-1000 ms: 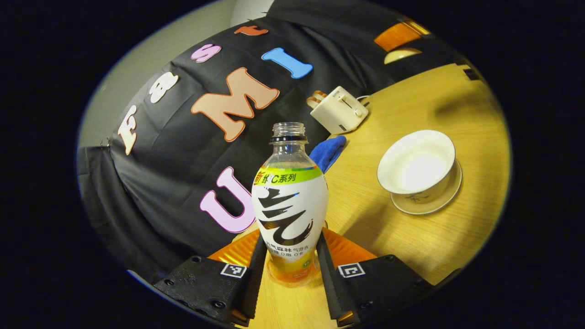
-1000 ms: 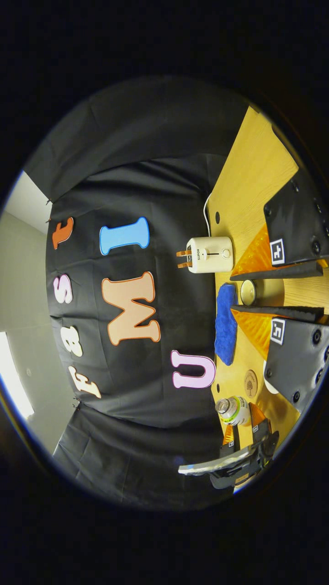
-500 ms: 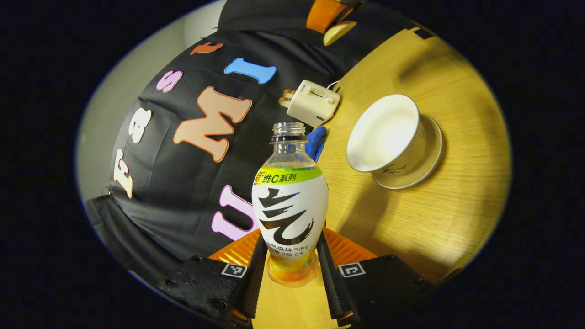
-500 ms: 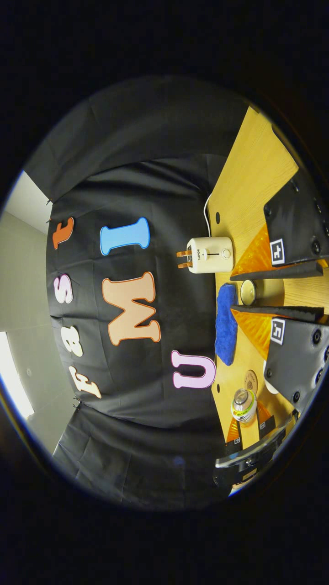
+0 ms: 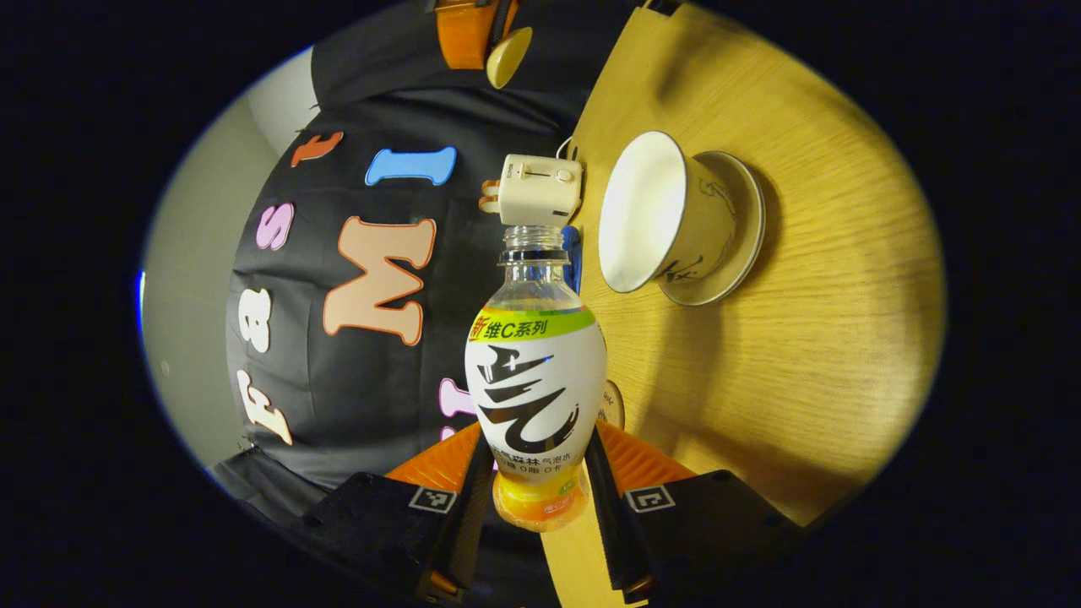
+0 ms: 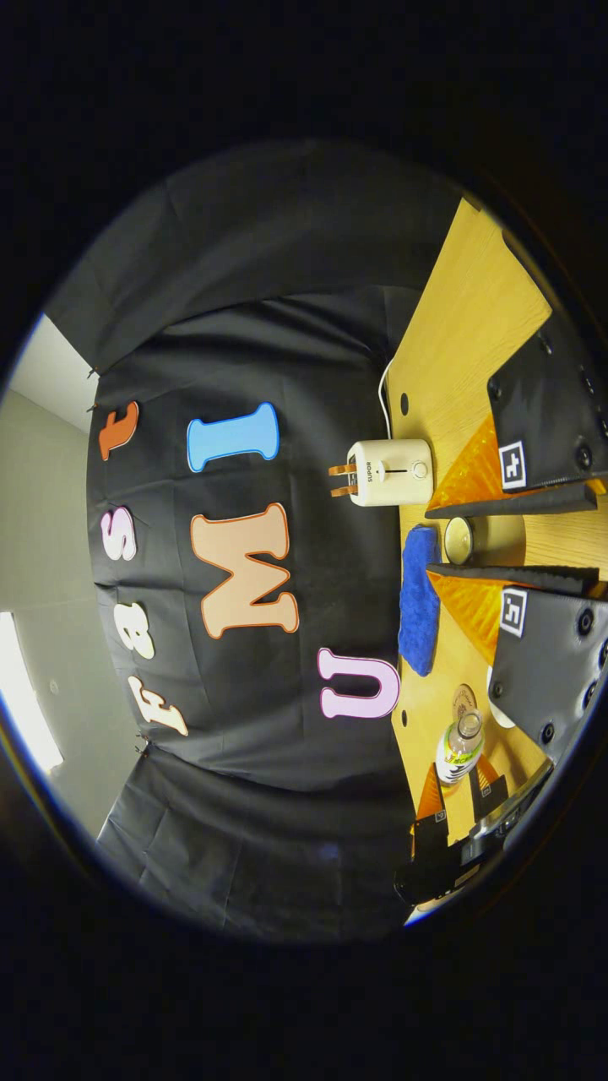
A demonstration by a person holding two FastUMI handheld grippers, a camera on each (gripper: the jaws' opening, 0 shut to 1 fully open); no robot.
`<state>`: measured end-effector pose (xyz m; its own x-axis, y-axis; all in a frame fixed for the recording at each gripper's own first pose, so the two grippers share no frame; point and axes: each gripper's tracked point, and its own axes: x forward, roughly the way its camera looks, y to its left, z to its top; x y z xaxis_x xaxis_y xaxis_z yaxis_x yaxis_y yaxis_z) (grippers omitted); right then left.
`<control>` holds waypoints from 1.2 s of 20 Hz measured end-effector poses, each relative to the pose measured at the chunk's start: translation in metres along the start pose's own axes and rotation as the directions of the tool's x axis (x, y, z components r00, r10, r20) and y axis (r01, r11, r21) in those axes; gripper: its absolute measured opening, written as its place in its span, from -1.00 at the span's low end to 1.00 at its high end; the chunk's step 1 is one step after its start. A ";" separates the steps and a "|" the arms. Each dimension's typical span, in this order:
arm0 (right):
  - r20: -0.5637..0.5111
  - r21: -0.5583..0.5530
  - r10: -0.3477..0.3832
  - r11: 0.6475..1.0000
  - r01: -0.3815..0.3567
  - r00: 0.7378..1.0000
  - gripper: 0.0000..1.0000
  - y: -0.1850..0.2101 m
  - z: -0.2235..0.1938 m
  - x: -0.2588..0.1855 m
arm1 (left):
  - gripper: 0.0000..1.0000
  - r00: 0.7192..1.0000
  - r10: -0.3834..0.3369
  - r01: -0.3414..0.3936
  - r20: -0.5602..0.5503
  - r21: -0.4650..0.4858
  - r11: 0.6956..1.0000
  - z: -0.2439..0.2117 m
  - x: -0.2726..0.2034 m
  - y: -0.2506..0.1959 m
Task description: Open the teacup lid with one hand, grasp the water bottle and pour water into the teacup with the other hand; after pouring, place the water bottle on the coaster and then close the teacup lid.
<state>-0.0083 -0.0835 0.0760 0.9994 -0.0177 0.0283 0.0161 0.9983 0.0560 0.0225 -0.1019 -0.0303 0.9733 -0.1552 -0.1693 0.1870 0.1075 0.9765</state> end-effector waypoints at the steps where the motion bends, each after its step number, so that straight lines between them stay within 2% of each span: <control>1: 0.001 0.000 0.001 1.000 -0.001 1.000 -0.47 0.000 0.001 0.000 | 0.15 1.000 -0.001 0.001 0.001 0.019 1.000 0.001 0.001 0.000; 8: 0.004 0.002 -0.006 1.000 0.005 1.000 -0.47 -0.004 0.003 -0.002 | 0.14 0.999 -0.033 0.034 -0.008 0.148 0.988 0.002 0.002 -0.002; 12: 0.006 0.004 -0.010 1.000 0.010 1.000 -0.47 -0.006 0.004 -0.002 | 0.15 0.999 -0.052 0.054 -0.012 0.227 0.972 0.004 0.004 0.000; 13: 0.007 0.003 -0.010 1.000 0.010 1.000 -0.40 -0.006 0.004 -0.002 | 0.15 0.999 -0.051 0.053 -0.013 0.243 0.969 0.004 0.004 0.000; 15: 0.008 0.001 -0.010 1.000 0.010 1.000 -0.47 -0.007 0.005 -0.002 | 0.15 0.999 -0.047 0.048 -0.010 0.272 0.961 0.004 0.003 0.004; 24: 0.013 0.003 -0.006 1.000 0.006 1.000 -0.43 -0.006 0.007 -0.004 | 0.15 0.998 -0.063 0.063 -0.014 0.386 0.920 0.005 0.010 0.013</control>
<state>-0.0124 -0.0899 0.0826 0.9989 -0.0248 0.0408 0.0223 0.9980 0.0588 0.0339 -0.1074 -0.0185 0.9614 -0.1481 -0.2320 0.1821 -0.2896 0.9397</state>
